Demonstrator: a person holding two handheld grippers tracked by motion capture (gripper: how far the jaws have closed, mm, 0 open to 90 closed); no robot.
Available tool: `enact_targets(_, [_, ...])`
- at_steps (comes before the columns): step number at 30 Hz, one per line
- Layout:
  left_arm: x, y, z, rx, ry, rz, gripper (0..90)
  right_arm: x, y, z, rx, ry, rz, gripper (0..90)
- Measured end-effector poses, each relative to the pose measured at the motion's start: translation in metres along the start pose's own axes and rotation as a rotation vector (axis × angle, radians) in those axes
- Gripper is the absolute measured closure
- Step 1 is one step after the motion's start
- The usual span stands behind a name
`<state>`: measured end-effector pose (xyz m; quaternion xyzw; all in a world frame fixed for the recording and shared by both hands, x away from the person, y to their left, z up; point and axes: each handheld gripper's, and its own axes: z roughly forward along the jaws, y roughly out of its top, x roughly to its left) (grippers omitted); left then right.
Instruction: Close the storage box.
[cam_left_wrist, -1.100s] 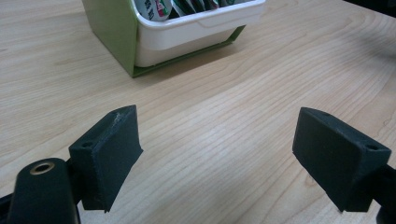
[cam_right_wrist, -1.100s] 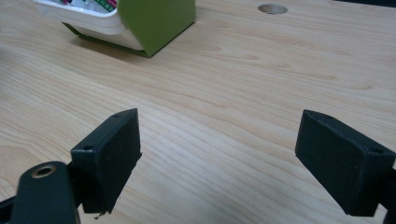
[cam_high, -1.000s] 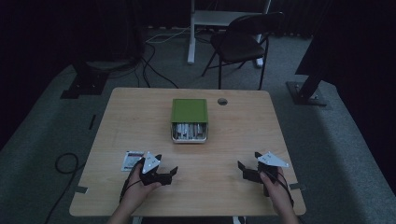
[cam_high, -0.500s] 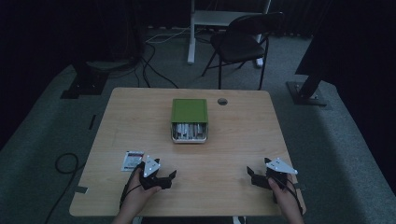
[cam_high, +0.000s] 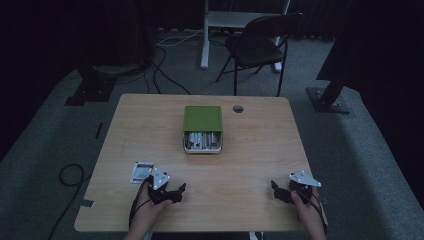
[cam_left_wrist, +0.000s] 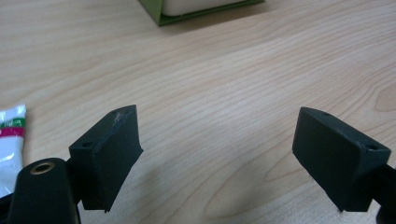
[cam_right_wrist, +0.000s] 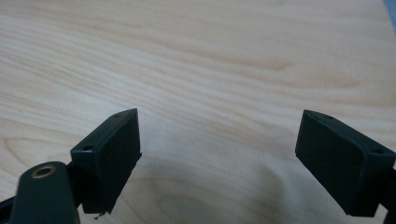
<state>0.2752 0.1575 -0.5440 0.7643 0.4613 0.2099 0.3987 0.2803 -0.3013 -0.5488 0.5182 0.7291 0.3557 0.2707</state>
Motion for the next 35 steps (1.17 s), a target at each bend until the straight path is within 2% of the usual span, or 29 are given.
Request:
enact_targets(1, [0.0000, 0.0000, 0.0000, 0.000, 0.000, 0.000, 15.8, 0.0001, 0.0000, 0.0005, 0.019, -0.002, 0.000, 13.8])
enact_targets(2, [0.0002, -0.0002, 0.0005, 0.025, 0.003, -0.011, 15.9, 0.0003, -0.0001, 0.0013, 0.031, -0.005, -0.006, 13.8])
enact_targets(5, [0.0004, -0.0002, 0.0005, 0.024, 0.009, -0.015, 16.0, 0.0008, -0.0002, 0.0025, 0.058, -0.025, -0.012, 13.8])
enact_targets(6, [0.0009, -0.0003, 0.0005, 0.026, 0.021, -0.029, 16.0, 0.0008, -0.0002, 0.0025, 0.058, -0.025, -0.012, 13.8])
enact_targets(7, [0.0011, -0.0004, 0.0005, 0.028, 0.025, -0.034, 16.0, 0.0014, -0.0003, 0.0038, 0.088, -0.032, -0.016, 13.7])
enact_targets(12, [0.0010, -0.0012, 0.0023, 0.088, 0.041, -0.056, 16.0, -0.0008, -0.0004, 0.0045, 0.099, -0.038, 0.013, 13.4])
enact_targets(15, [0.0013, -0.0013, 0.0037, 0.114, 0.058, -0.072, 16.0, -0.0032, -0.0002, 0.0051, 0.108, -0.024, 0.030, 13.0])
enact_targets(18, [-0.0002, -0.0011, 0.0043, 0.121, 0.073, -0.062, 16.0, -0.0056, -0.0002, 0.0058, 0.116, -0.011, 0.055, 12.2])
enact_targets(24, [-0.0030, -0.0004, 0.0059, 0.134, 0.101, -0.040, 15.9, -0.0058, -0.0002, 0.0060, 0.118, -0.011, 0.059, 11.9])
enact_targets(29, [-0.0016, -0.0002, 0.0061, 0.130, 0.095, -0.044, 15.9, -0.0058, -0.0002, 0.0060, 0.118, -0.011, 0.058, 11.9])
enact_targets(35, [-0.0015, 0.0003, 0.0066, 0.137, 0.096, -0.029, 15.9, -0.0058, -0.0001, 0.0060, 0.119, -0.011, 0.059, 12.0])
